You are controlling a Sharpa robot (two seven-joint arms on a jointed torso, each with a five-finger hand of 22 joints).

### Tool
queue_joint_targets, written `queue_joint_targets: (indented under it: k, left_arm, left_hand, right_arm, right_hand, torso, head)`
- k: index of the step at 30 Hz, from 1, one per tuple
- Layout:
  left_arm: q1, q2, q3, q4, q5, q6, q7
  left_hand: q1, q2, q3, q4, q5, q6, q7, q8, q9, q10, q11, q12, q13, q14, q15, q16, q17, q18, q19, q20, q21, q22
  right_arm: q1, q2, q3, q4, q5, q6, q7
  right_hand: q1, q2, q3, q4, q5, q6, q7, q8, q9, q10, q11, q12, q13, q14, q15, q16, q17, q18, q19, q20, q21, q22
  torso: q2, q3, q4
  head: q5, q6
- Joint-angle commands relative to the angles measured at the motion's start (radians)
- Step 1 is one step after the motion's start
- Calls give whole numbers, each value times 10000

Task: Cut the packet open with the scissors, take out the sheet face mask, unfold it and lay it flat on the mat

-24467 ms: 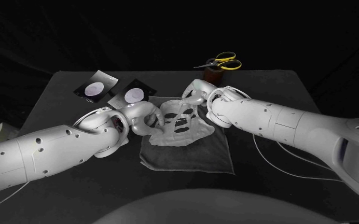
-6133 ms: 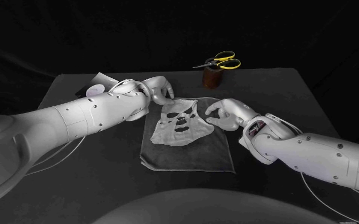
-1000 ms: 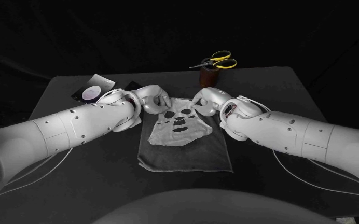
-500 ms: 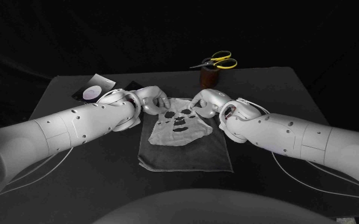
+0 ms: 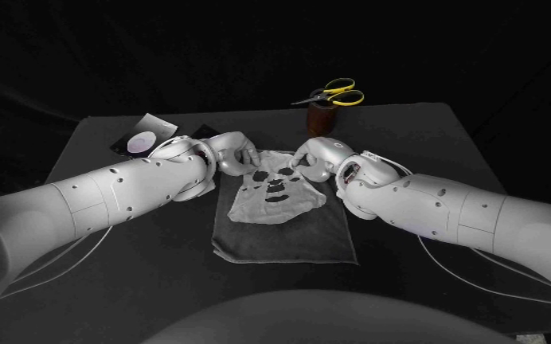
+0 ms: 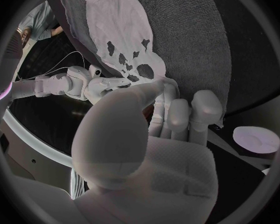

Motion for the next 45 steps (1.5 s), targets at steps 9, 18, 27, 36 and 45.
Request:
queue_joint_targets:
  k: [9,18,27,36,45]
  left_arm:
    - [-14,-10,-12,-13,-79,294,-301]
    - [-13,-32,-12,-17,-76,394,-407]
    - [-13,-53,-12,-23,-64,349,-446]
    - [-13,-45,-12,-22,139,-10,-206]
    - [-13,-103,-9,103,1425,-911,1246]
  left_hand:
    - [8,-51,-63,-21,25,-62,-7,-39,-27,-22,16,-42,-12,35,1,35,-3,-37,84,4,66,11]
    - [2,-58,-73,-18,25,-73,4,-65,-45,-28,31,-41,-15,22,11,34,-25,-34,74,11,57,1]
    - [-1,-66,-81,-17,25,-76,11,-81,-57,-37,45,-42,-17,10,21,32,-44,-29,57,17,39,-17]
    - [-15,-106,-126,-14,24,-69,22,-116,-89,-138,58,-62,-28,-51,44,14,-122,-9,-7,40,-28,-84]
    - [-112,-182,-288,42,24,-83,52,-158,-144,-366,122,-66,-35,-321,105,-111,-448,17,-121,96,-132,-176]
  right_arm:
    - [-98,-161,-80,4,-2127,255,-1237]
    - [-116,-386,-84,164,-2608,-9,-1587]
    - [-118,-592,-81,373,-2712,-123,-1716]
    - [-108,-693,-76,459,-1943,-757,-791]
    - [-76,-905,-58,592,733,-2292,2232]
  right_hand:
    - [-103,-384,-366,-116,27,167,-22,-79,-64,15,-1,31,440,896,-37,12,1914,-107,70,-11,146,1262]
    - [-167,-414,-492,-86,27,236,-44,-82,-79,24,-17,32,441,894,-50,7,1904,-114,87,-16,191,1271]
    - [-223,-396,-567,-34,28,270,-55,-91,-94,29,-28,30,441,890,-60,-1,1887,-115,93,-21,202,1272]
    - [-210,-334,-687,29,38,-71,6,-387,-253,-149,18,-297,152,840,-23,-97,1692,-61,-49,-18,-145,1178]
    - [-102,-134,-686,73,36,-195,85,-569,-361,-268,71,-516,-41,816,2,-149,1597,-29,-147,28,-387,1115]
  torso:
    - [-3,-4,-7]
    - [-2,9,-13]
    - [-1,4,-8]
    - [-3,1,-2]
    - [-8,-7,-9]
  head:
    - [6,0]
    - [12,0]
    - [0,0]
    - [30,0]
    - [65,0]
